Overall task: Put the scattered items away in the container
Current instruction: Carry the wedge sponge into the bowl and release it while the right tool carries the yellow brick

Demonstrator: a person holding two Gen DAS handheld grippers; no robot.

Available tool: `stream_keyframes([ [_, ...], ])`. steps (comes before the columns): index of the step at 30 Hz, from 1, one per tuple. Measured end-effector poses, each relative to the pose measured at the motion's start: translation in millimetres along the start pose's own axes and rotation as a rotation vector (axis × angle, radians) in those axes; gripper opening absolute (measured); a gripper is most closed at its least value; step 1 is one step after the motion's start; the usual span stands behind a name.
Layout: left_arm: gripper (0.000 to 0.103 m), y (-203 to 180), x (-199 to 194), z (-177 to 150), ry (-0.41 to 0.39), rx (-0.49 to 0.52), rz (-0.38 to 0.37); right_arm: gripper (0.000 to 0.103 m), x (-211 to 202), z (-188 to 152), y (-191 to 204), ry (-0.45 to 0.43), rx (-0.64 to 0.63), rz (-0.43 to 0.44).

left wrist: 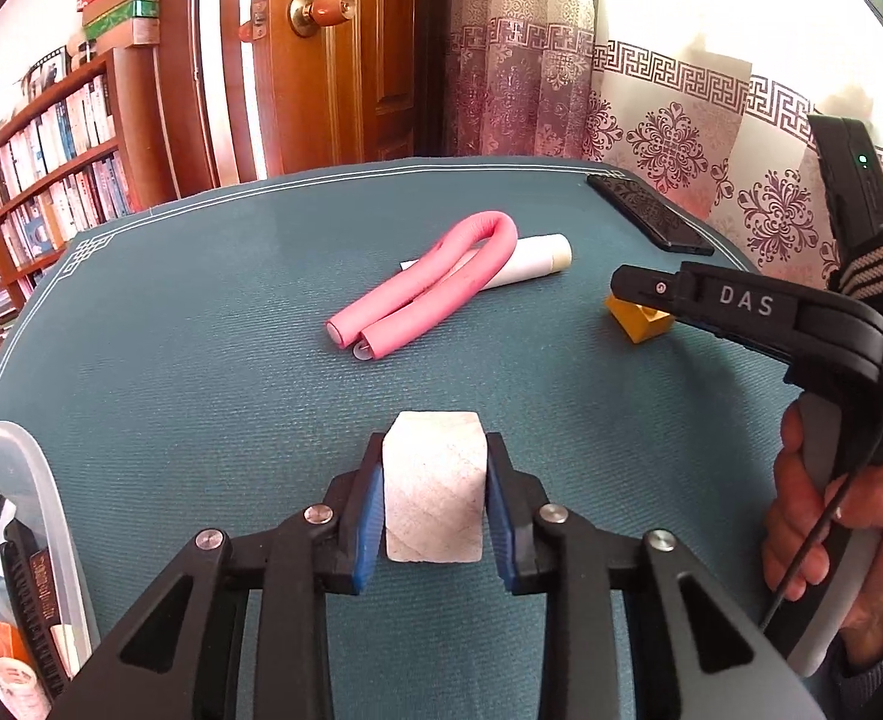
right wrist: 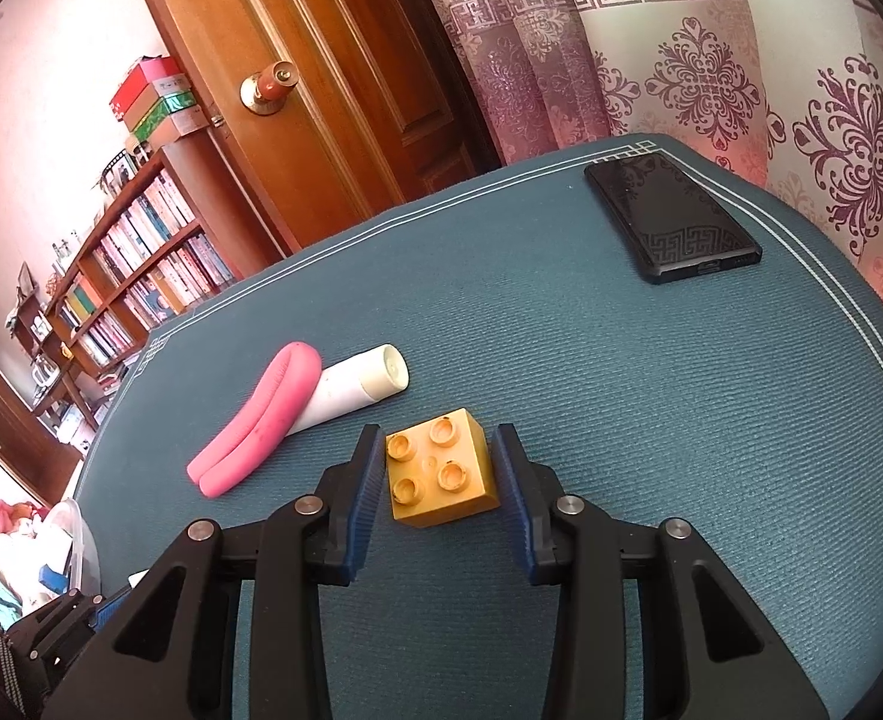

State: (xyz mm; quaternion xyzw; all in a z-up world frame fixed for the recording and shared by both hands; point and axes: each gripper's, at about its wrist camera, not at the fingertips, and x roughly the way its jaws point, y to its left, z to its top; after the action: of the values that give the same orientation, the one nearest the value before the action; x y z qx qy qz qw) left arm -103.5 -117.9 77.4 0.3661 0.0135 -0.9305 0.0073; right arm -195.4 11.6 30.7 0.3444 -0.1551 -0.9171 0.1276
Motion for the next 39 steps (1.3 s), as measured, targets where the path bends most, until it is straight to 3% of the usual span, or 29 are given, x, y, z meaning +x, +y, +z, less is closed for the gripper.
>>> stream_keyframes([
  [7, 0.033, 5, -31, -3, -0.051, -0.045, -0.004, 0.039, -9, -3, 18, -0.023, -0.075, 0.031],
  [19, 0.033, 58, -81, -10, -0.140, -0.160, 0.029, 0.039, -27, -23, 68, -0.014, -0.187, 0.128],
  [39, 0.033, 174, -124, -55, -0.156, -0.314, 0.249, 0.038, -29, -56, 109, 0.051, -0.277, 0.194],
])
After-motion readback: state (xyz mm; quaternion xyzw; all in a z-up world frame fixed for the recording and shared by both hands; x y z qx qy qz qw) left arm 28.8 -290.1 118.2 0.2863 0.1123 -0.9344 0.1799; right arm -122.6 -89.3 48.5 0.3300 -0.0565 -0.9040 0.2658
